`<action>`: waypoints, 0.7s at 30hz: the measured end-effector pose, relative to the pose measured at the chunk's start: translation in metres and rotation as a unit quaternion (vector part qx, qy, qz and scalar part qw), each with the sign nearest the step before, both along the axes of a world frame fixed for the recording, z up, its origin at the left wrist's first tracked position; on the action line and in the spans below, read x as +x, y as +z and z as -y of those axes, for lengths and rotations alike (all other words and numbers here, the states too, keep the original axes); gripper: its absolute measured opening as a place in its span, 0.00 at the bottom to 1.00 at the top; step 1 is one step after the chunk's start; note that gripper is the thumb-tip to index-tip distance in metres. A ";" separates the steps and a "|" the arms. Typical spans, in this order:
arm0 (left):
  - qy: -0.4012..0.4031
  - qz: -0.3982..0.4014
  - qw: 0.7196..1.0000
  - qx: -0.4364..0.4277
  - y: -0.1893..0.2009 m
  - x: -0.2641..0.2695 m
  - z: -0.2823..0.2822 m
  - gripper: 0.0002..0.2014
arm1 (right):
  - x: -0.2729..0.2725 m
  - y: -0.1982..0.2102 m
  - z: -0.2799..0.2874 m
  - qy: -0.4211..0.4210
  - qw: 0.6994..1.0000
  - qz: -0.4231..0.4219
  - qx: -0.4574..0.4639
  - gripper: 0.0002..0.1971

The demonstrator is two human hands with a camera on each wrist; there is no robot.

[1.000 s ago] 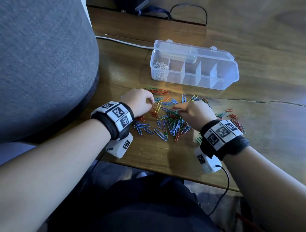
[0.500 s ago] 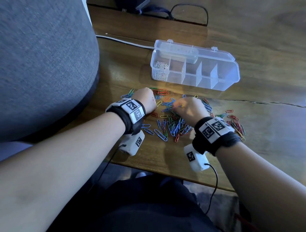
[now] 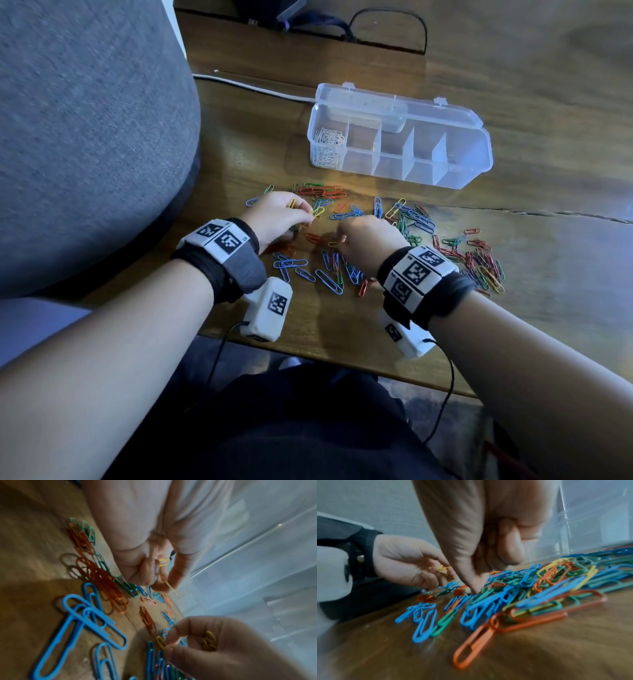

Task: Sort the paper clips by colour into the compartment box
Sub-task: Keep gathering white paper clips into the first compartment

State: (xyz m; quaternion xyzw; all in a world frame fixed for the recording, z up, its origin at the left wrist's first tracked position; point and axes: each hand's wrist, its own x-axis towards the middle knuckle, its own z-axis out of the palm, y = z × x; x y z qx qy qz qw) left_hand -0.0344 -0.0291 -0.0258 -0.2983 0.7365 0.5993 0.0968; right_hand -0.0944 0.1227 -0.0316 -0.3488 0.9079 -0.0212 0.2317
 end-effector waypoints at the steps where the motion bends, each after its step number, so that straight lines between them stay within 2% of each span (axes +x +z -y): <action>1: 0.022 -0.006 0.998 0.050 0.002 0.001 -0.002 0.10 | -0.003 -0.001 0.001 -0.005 1.000 0.017 0.000 0.12; 5: 0.083 -0.020 0.978 0.189 0.008 0.000 -0.005 0.13 | -0.008 -0.002 0.003 -0.005 0.999 0.045 0.006 0.09; 9: 0.080 -0.015 0.972 0.220 0.010 -0.004 -0.008 0.11 | -0.005 0.004 0.005 -0.012 0.999 0.048 0.005 0.07; 11: 0.079 -0.010 0.969 0.232 0.012 -0.006 -0.008 0.11 | -0.013 0.017 0.001 -0.055 0.992 0.085 -0.073 0.10; 12: 0.086 -0.008 0.965 0.248 0.013 -0.008 -0.006 0.11 | -0.020 0.022 -0.003 -0.115 0.973 0.135 -0.145 0.10; 13: 0.095 -0.005 0.958 0.269 0.014 -0.010 -0.004 0.11 | -0.026 0.029 -0.008 -0.199 0.929 0.212 -0.229 0.08; 15: 0.115 -0.007 0.942 0.315 0.017 -0.014 -0.001 0.12 | -0.038 0.040 -0.020 -0.334 0.790 0.356 -0.371 0.04; 17: 0.130 -0.012 0.930 0.344 0.021 -0.020 -0.001 0.12 | -0.047 0.044 -0.028 -0.391 0.674 0.443 -0.442 0.07; 18: 0.132 -0.015 0.926 0.353 0.023 -0.023 -0.001 0.11 | -0.051 0.044 -0.031 -0.408 0.638 0.465 -0.459 0.07; 19: 0.131 -0.017 0.923 0.361 0.025 -0.026 -0.002 0.11 | -0.053 0.046 -0.033 -0.419 0.614 0.477 -0.468 0.07; 21: 0.125 -0.020 0.919 0.374 0.027 -0.031 -0.003 0.11 | -0.058 0.048 -0.036 -0.430 0.593 0.486 -0.477 0.06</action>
